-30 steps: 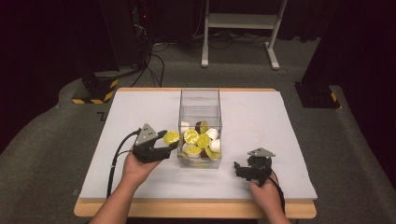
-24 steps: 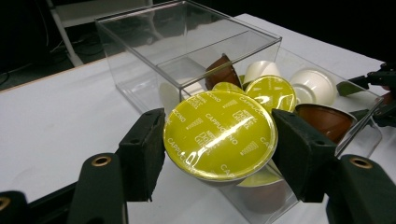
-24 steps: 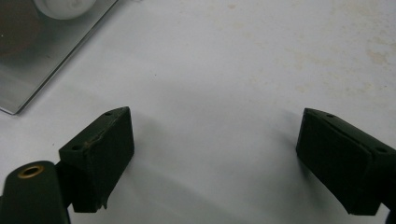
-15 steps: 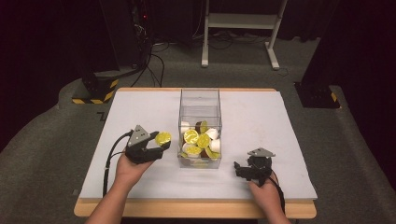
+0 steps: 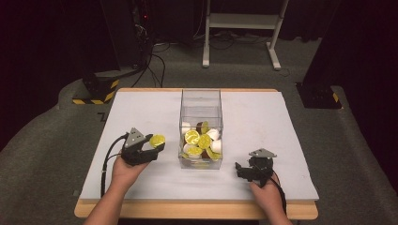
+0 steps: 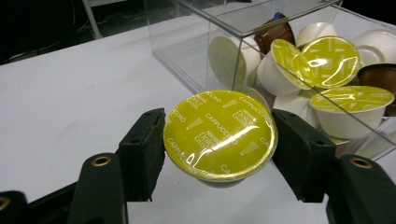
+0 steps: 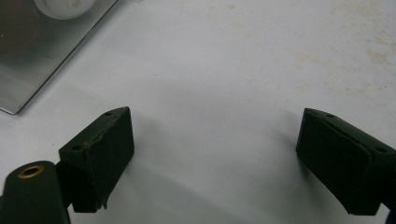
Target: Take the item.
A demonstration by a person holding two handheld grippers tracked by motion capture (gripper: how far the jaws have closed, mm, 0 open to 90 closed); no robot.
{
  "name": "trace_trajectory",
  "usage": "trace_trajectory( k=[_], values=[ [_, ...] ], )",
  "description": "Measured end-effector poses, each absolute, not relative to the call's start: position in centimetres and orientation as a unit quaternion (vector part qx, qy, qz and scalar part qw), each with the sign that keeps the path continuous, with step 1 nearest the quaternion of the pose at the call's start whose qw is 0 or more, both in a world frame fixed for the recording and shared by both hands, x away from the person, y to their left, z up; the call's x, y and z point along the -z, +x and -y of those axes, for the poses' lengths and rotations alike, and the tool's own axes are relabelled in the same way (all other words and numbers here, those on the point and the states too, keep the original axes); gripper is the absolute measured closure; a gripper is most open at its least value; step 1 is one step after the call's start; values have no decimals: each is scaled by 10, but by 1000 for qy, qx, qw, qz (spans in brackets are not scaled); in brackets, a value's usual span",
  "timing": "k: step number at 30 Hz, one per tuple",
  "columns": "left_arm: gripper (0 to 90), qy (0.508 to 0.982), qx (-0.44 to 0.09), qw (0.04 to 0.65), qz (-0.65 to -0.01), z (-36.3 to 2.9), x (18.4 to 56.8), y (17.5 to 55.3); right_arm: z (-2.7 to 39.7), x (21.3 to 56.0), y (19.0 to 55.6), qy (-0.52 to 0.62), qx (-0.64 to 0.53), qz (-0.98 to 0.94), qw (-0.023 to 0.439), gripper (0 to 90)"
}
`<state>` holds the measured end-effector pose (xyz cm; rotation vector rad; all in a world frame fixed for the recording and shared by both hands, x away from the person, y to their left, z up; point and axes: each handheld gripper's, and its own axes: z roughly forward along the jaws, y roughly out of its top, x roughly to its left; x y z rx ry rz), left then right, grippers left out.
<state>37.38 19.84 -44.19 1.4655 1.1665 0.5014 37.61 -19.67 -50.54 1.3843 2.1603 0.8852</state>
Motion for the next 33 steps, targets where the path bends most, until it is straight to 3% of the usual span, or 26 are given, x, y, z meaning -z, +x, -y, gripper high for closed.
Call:
trace_trajectory(
  k=[33],
  values=[
    [380, 620, -252, 532, -519, -204, 451, 420, 197, 505, 376, 499, -319, -778, 212, 112]
  ],
)
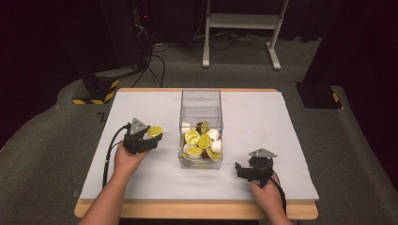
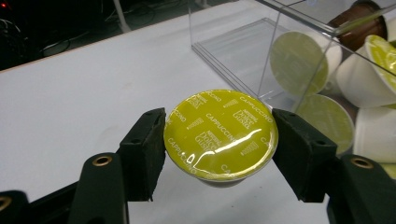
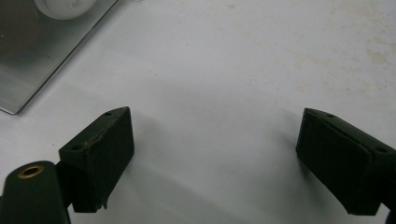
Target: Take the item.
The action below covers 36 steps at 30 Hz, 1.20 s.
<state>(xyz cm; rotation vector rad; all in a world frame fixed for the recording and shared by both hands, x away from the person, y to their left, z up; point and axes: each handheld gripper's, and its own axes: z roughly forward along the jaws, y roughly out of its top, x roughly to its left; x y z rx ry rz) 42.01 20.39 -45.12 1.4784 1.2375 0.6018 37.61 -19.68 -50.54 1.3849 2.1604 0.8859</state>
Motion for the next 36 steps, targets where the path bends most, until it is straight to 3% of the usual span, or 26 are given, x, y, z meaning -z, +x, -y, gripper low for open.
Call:
trace_trajectory(
  k=[36],
  values=[
    [380, 606, -256, 499, -564, -211, 489, 467, 197, 505, 376, 499, -319, -778, 212, 111]
  ],
)
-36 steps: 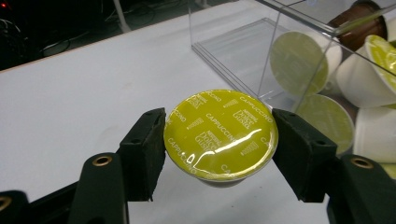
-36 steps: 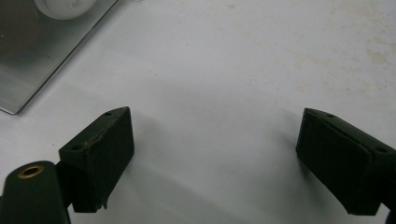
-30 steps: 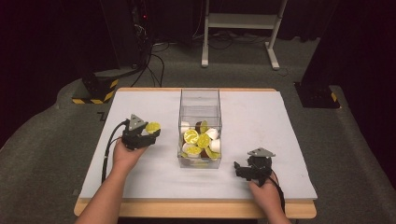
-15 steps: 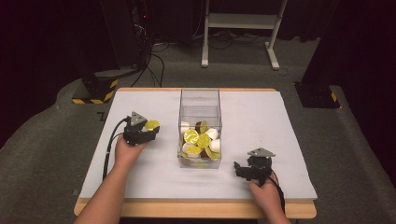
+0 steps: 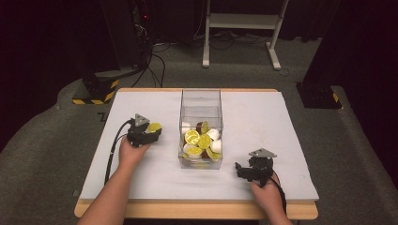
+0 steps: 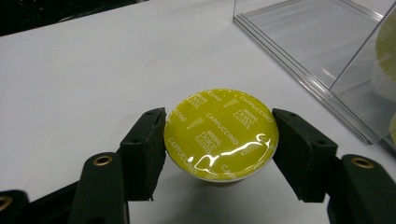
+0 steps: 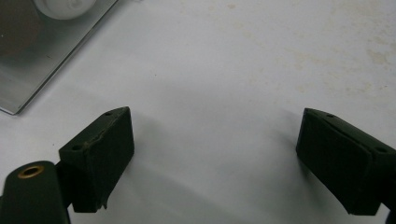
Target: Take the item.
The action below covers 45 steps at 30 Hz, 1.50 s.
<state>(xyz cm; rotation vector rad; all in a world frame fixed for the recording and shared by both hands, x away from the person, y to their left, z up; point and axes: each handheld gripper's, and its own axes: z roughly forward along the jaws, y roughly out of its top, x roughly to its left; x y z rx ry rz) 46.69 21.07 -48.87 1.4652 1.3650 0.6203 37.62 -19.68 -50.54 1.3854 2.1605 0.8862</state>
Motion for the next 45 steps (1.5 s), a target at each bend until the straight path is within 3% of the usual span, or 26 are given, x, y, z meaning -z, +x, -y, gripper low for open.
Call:
trace_trajectory(
  k=[18, 26, 45],
  values=[
    [377, 610, -248, 488, -573, -206, 502, 475, 197, 505, 376, 500, -319, -777, 211, 112],
    [264, 607, -244, 495, -572, -208, 497, 472, 197, 505, 376, 499, -319, -777, 211, 112],
    [217, 614, -222, 513, -557, -211, 478, 456, 197, 505, 376, 498, -319, -778, 212, 112]
  ],
)
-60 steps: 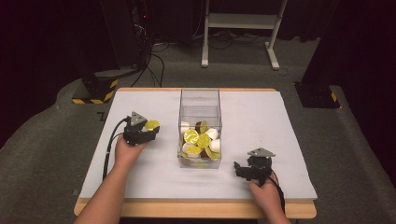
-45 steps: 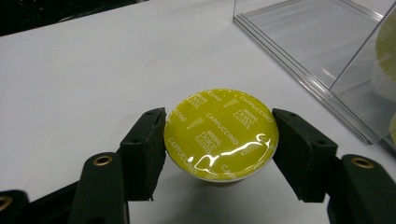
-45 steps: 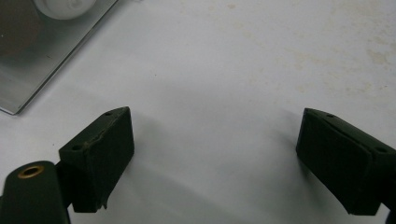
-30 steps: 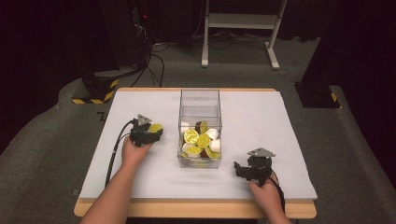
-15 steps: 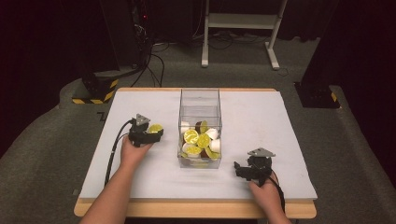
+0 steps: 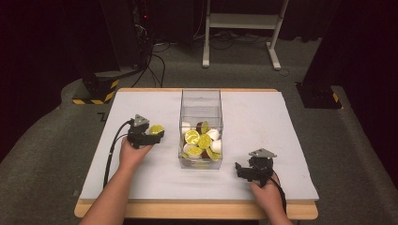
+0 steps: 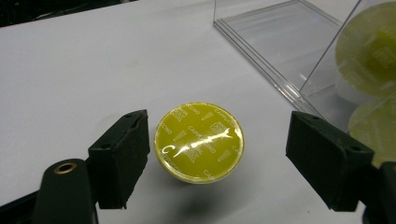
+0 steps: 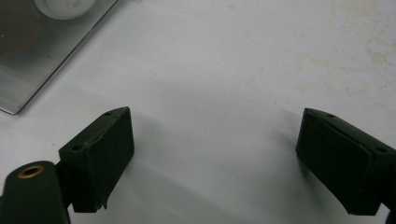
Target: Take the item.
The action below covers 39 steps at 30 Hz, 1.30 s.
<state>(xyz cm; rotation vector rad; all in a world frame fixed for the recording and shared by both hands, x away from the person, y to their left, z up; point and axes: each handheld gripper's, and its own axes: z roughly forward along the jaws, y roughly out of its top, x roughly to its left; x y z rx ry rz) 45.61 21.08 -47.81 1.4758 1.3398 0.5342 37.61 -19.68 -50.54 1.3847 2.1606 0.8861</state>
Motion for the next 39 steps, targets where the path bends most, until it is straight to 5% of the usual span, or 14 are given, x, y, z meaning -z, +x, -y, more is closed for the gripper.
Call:
trace_trajectory(
  k=[26, 33, 35, 36, 39],
  values=[
    [170, 605, -197, 520, -570, -245, 485, 402, 197, 505, 376, 499, -319, -778, 212, 111],
    [168, 466, -191, 586, -635, -229, 499, 386, 197, 505, 376, 499, -319, -778, 212, 111],
    [166, 506, -197, 560, -625, -235, 507, 377, 197, 505, 376, 499, -319, -778, 212, 111],
    [161, 610, -200, 495, -585, -252, 510, 367, 197, 505, 376, 499, -319, -778, 212, 111],
    [155, 646, -210, 467, -566, -257, 515, 357, 197, 505, 376, 498, -319, -778, 212, 112]
  ],
)
